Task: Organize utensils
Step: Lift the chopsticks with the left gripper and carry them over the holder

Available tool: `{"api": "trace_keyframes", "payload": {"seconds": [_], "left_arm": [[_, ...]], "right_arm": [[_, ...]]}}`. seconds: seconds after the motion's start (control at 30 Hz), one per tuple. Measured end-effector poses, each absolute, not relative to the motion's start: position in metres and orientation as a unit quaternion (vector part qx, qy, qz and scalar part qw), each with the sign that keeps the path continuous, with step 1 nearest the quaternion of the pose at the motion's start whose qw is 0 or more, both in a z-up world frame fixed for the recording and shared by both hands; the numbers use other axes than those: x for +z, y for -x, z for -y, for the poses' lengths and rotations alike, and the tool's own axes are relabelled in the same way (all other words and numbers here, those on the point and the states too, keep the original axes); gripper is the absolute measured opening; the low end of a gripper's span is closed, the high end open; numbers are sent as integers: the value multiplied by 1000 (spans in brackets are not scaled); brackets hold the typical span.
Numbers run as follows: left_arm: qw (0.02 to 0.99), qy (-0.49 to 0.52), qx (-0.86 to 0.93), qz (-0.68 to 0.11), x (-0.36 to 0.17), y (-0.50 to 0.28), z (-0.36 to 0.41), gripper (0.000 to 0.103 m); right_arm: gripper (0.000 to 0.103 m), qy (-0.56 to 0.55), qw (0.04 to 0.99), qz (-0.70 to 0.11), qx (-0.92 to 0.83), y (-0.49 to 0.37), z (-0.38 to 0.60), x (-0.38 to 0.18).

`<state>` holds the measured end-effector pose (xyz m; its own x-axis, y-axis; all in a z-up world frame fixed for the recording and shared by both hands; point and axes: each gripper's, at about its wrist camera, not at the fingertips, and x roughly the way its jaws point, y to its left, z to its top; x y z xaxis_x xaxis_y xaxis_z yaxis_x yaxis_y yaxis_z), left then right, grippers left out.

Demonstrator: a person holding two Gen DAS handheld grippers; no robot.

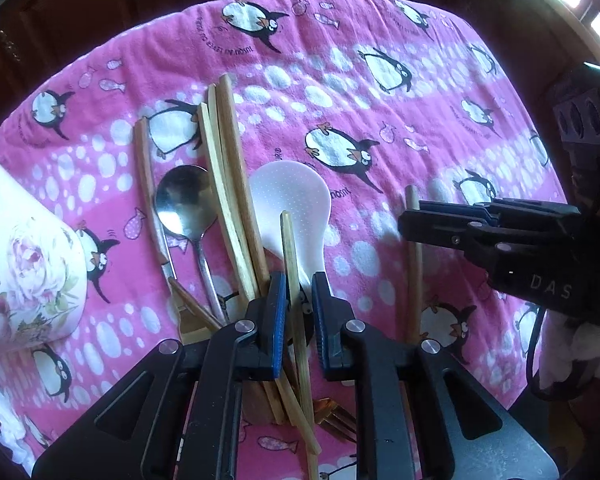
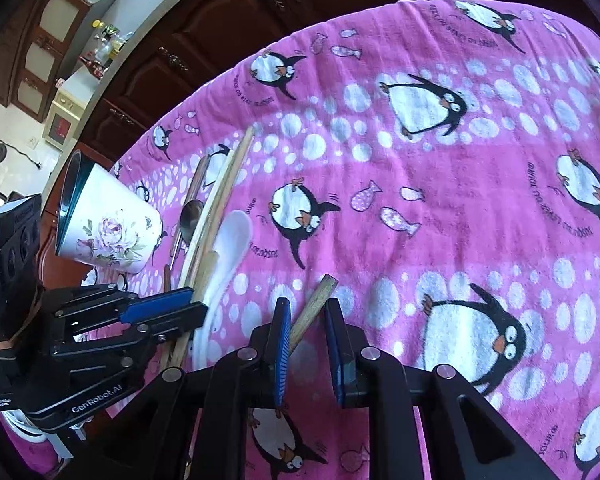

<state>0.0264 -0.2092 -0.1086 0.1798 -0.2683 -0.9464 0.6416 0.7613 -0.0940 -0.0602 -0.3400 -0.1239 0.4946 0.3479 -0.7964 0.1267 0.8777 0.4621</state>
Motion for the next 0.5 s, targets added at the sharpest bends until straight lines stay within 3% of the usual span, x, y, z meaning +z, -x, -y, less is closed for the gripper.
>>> {"api": "trace_keyframes", "payload": {"seconds": [0.1,0.5], "left_arm": [[749,-154,-311,-564,-107,-26,208,6],[802,-36,-327,-498,-30,-3,151,4]], "right_arm": [[16,-237,835,-491,71,59,338,-123],[11,-220,871,-426,111,80,322,-56]]}}
